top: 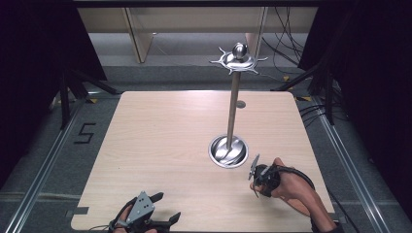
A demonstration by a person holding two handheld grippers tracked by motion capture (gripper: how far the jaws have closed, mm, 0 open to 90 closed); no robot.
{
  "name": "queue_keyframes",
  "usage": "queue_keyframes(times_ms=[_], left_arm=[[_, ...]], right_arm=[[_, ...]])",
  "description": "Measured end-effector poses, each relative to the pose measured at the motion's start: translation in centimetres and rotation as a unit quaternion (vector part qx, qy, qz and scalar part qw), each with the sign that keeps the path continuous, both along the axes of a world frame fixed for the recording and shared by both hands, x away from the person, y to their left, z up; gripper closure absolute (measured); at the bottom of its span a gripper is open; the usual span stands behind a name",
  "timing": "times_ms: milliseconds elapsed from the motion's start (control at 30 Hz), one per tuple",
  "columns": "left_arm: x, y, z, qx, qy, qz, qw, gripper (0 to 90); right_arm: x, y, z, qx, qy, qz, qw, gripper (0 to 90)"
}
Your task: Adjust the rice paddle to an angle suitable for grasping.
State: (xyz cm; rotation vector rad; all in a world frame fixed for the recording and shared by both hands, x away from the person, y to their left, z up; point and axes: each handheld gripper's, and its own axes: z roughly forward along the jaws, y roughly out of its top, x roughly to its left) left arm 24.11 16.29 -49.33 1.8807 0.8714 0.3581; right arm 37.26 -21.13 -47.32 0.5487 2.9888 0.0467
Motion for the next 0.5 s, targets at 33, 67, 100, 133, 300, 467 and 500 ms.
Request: queue_keyframes(times_ms=[33,67,100,133,300,467,500], left_arm=[[0.00,-0.01,-0.01,0.000,0.000,0.000,1.0000,14.8],[-0.02,0.04,0.02,0.005,0.000,-0.003,1.0000,14.8],[0.00,0.06,0.03,0.006,0.000,-0.003,1.0000,14.8],[-0.01,0.00,0.01,0.003,0.000,-0.002,1.0000,14.8],[-0.05,0.09,0.08,0.011,0.001,-0.003,0.9999,14.8],[-0.05,-0.01,0.02,0.001,0.000,-0.002,1.0000,14.8],[-0.04,0.00,0.02,0.001,-0.001,-0.002,1.0000,14.8]], right_arm=[[0.08,0.02,-0.01,-0.003,0.001,0.003,1.0000,66.2],[0.15,0.11,-0.02,-0.005,0.004,0.005,1.0000,66.1],[0.16,0.18,0.03,-0.008,0.007,0.003,0.9999,66.1],[0.32,0.18,-0.01,-0.008,0.008,0.008,0.9999,66.1],[0.43,0.24,-0.04,-0.008,0.008,0.007,0.9999,66.1],[0.48,0.09,0.04,-0.001,0.018,0.001,0.9998,66.3],[0.48,0.09,0.04,-0.001,0.018,0.001,0.9998,66.3]])
